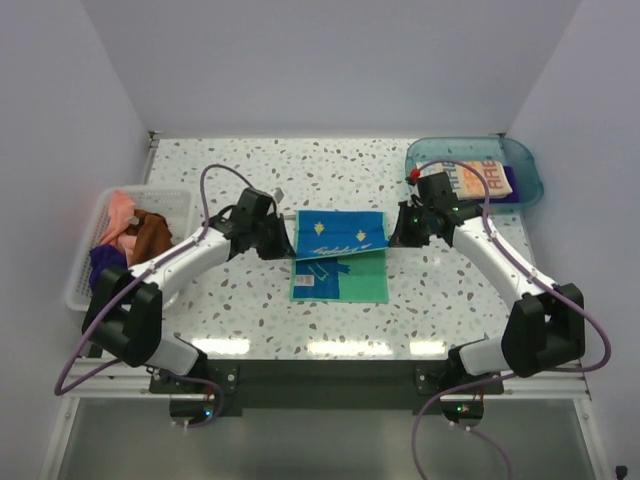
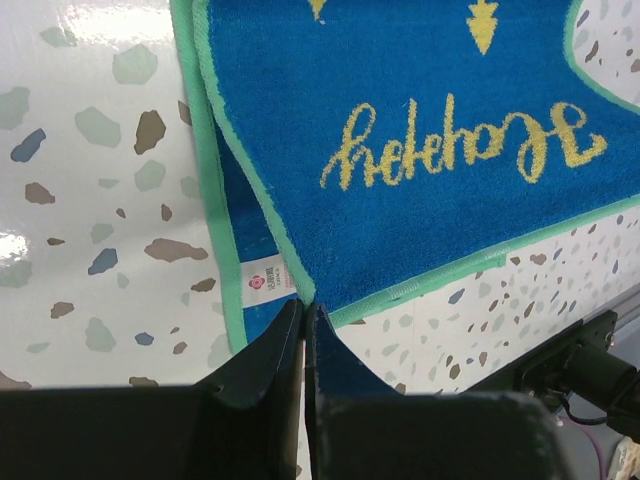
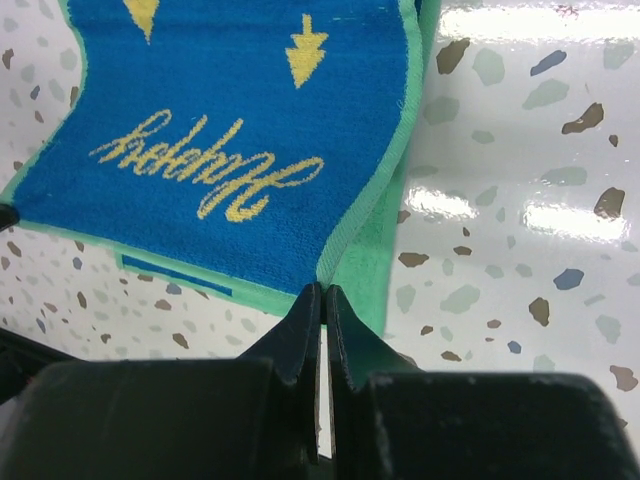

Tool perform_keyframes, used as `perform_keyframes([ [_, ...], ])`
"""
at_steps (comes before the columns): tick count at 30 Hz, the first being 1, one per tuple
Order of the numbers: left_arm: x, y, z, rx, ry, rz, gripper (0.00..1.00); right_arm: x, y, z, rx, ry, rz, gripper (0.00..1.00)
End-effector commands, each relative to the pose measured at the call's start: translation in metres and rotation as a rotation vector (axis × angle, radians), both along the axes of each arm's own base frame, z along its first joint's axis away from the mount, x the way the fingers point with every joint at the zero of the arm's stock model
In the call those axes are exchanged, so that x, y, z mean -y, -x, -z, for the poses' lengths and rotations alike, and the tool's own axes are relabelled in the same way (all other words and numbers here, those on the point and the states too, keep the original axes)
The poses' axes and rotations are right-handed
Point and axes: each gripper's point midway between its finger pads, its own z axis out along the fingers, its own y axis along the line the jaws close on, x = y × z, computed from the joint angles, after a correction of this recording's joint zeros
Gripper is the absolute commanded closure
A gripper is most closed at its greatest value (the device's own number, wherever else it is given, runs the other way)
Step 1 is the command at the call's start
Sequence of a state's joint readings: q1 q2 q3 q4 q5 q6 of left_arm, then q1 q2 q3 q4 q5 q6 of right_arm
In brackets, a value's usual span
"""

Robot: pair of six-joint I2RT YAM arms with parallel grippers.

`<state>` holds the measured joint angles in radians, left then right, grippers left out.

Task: Fold and stack the towels
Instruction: Fold the towel

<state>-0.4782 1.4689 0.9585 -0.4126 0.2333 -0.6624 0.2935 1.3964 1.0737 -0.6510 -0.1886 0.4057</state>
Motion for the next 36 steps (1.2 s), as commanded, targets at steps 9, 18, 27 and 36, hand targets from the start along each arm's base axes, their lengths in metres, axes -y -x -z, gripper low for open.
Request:
perform_keyframes([
  [9, -0.003, -0.005, -0.032, 0.072, -0.018, 0.002, 1.00, -0.007, 0.015, -0.026, 0.034, -0.058, -0.057, 1.00],
  [18, 0.007, 0.047, 0.000, -0.008, -0.029, 0.075, 1.00, -0.008, 0.058, 0.006, -0.059, -0.110, -0.069, 1.00],
  [27, 0.000, 0.069, 0.041, -0.060, -0.077, 0.084, 1.00, -0.009, 0.086, 0.059, -0.147, -0.118, -0.064, 1.00],
  [36, -0.001, 0.087, 0.074, -0.103, -0.134, 0.105, 1.00, -0.011, 0.105, 0.103, -0.239, -0.079, -0.061, 1.00],
])
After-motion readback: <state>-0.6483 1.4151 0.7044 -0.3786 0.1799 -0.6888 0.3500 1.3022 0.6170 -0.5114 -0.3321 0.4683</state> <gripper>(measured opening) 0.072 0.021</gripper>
